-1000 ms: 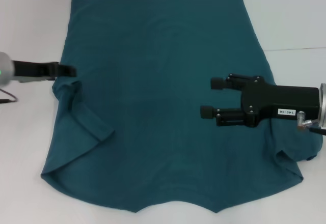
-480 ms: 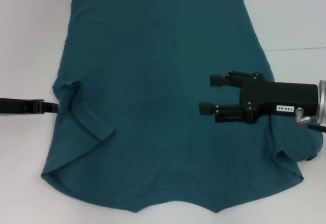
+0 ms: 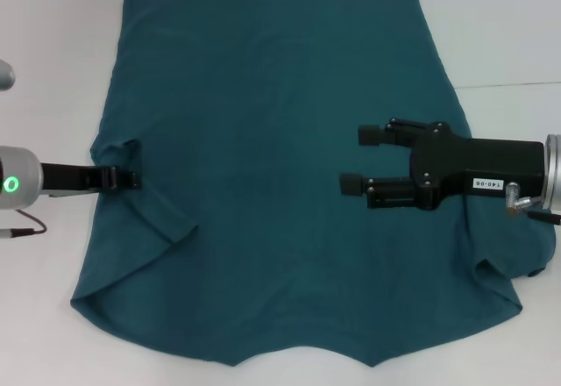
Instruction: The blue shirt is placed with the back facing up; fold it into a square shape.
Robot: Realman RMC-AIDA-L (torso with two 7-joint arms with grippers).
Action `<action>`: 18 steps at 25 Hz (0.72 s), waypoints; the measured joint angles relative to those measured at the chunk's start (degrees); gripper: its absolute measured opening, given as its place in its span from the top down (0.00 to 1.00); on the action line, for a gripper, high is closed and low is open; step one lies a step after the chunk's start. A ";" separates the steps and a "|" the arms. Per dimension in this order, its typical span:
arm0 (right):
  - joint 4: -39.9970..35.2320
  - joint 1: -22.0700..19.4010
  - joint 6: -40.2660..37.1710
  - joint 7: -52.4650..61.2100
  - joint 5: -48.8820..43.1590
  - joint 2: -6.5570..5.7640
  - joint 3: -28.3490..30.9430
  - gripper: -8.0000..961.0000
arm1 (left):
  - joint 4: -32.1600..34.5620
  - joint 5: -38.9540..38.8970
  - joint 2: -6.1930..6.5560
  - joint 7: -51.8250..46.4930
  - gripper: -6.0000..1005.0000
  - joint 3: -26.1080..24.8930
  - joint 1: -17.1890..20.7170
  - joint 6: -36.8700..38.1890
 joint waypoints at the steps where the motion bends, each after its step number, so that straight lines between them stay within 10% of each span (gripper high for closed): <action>1: 0.00 0.01 0.00 0.00 0.00 0.00 0.00 0.04 | -0.42 0.00 -0.06 -0.08 0.65 0.05 -0.15 -0.85; 18: 0.10 -0.06 0.13 -0.09 0.00 0.05 0.01 0.04 | -4.95 0.08 -0.95 -0.23 0.28 3.12 -1.33 -8.26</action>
